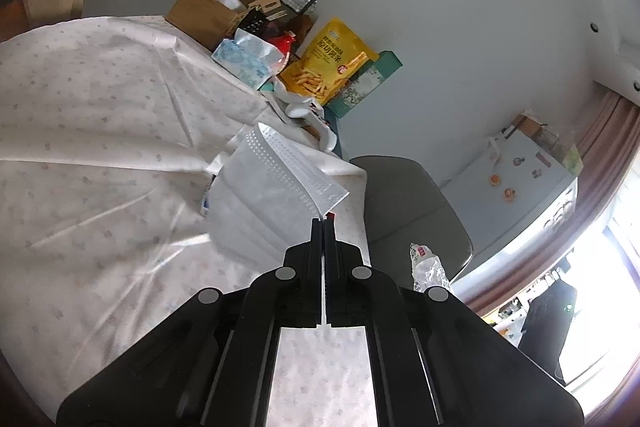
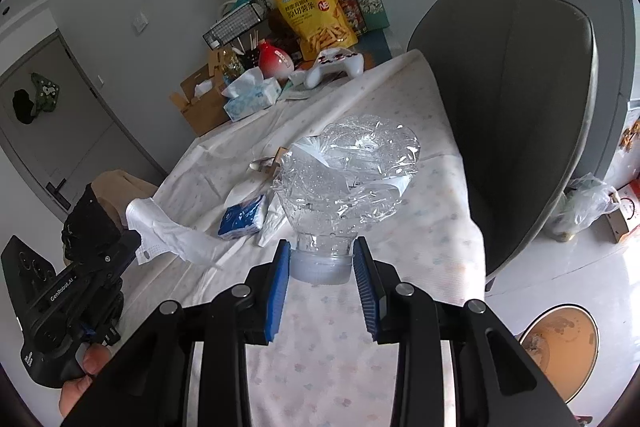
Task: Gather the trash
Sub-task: 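Carry the bottle in the right tool while the left carries the mask to the bin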
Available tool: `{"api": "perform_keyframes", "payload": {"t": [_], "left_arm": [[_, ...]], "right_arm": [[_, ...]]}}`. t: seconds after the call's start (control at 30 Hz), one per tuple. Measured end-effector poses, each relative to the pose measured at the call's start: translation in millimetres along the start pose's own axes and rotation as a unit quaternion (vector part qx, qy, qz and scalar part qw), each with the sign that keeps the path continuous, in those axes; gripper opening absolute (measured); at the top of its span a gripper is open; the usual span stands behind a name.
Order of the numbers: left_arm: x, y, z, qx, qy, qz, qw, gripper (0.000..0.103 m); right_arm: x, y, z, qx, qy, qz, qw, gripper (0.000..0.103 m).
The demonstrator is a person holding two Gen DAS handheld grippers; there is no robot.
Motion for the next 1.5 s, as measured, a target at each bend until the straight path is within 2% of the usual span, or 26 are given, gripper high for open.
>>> {"api": "perform_keyframes", "payload": {"t": [0.47, 0.8, 1.2, 1.5], "left_arm": [[-14, -46, 13, -0.032, 0.022, 0.036, 0.9986, 0.002], [-32, -99, 33, -0.066, 0.051, 0.068, 0.9942, 0.002], [-62, -167, 70, -0.108, 0.097, 0.104, 0.9839, 0.002], [-87, -212, 107, -0.149, 0.14, 0.122, 0.9713, 0.002]], "right_arm": [[34, -27, -14, -0.017, -0.028, 0.01, 0.999, 0.032], [75, -73, -22, -0.045, -0.058, 0.029, 0.997, 0.032], [115, -140, -24, -0.084, -0.084, 0.057, 0.991, 0.032], [128, -203, -12, -0.123, -0.089, 0.09, 0.984, 0.032]]}}
Point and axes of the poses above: each gripper's, at about its wrist camera, not at the fingertips, and x roughly against the way its jaws point, y to its left, z to its underside, the point moved 9 cm from there along -x, roughly the way its jaws point, and after that the axes turned 11 degrees about -x, right-handed, at the moved point
